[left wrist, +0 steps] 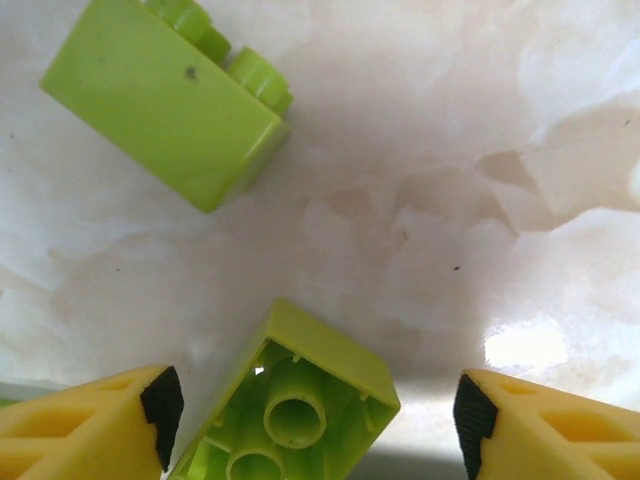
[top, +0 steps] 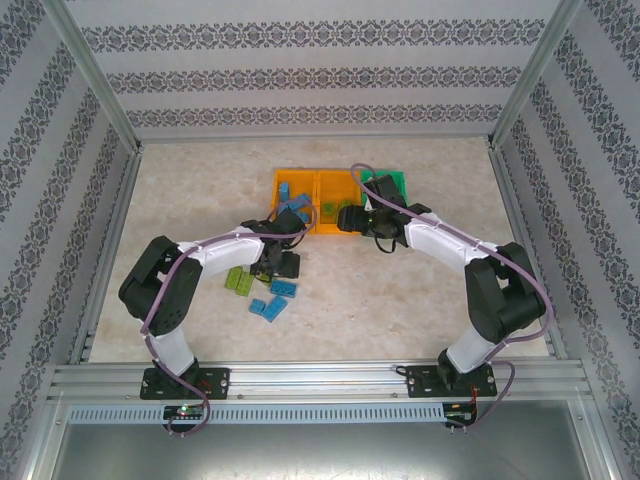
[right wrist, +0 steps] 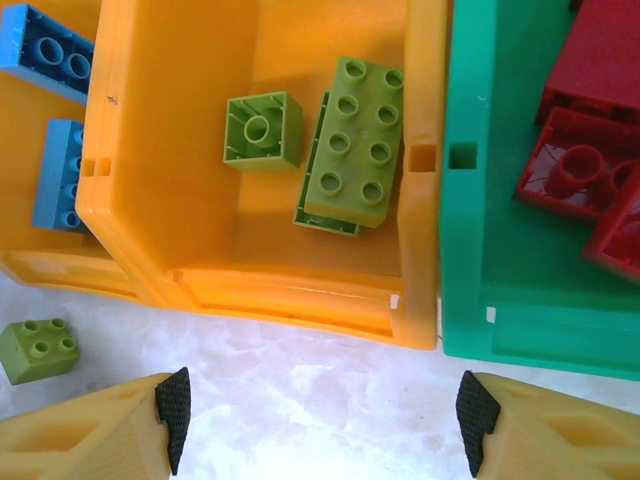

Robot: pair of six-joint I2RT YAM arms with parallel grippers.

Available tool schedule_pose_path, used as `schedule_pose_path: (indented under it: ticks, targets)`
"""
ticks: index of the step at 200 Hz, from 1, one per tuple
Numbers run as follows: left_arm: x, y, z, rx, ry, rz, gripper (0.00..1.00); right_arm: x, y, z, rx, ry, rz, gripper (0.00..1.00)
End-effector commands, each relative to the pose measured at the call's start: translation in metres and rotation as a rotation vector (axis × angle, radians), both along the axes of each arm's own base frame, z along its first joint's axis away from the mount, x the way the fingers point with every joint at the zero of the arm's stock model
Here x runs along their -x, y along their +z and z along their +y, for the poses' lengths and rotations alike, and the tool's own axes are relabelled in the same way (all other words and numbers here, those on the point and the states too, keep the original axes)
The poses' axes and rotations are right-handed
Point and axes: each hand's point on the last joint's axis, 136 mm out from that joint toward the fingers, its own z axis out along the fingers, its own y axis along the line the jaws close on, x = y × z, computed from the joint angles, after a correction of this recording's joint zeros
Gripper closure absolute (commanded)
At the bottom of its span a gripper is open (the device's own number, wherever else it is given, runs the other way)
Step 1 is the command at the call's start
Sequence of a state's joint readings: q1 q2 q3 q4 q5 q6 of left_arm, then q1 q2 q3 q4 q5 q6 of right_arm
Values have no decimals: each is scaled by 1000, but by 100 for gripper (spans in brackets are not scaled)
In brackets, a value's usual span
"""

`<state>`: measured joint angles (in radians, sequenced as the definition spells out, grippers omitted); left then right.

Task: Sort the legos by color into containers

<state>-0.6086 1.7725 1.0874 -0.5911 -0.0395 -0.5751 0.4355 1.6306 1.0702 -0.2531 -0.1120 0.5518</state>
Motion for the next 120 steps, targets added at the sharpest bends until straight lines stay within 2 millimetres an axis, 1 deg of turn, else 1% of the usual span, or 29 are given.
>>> schedule_pose_path:
  ticks: [1, 15, 22, 47, 61, 95, 120]
  targets:
    - [3, 0, 4, -40, -21, 12, 32, -1, 7, -14, 14, -37, -25, 26]
    - [5, 0, 5, -42, -25, 16, 34, -1, 9, -16, 11, -42, -29, 26]
    - [6, 0, 5, -42, -27, 15, 36, -1, 11, -18, 11, -46, -34, 26]
    - [7, -1, 4, -37, -29, 18, 51, -2, 19, -24, 6, -60, -56, 26]
    - [5, 1, 2, -28, -28, 13, 56, -1, 23, -30, 7, -73, -67, 26]
    - [-3, 10, -8, -5, -38, -10, 61, 4, 27, -50, 13, -112, -85, 25]
    - [-12, 23, -24, 30, -64, -37, 62, 16, 23, -60, 39, -105, -96, 25]
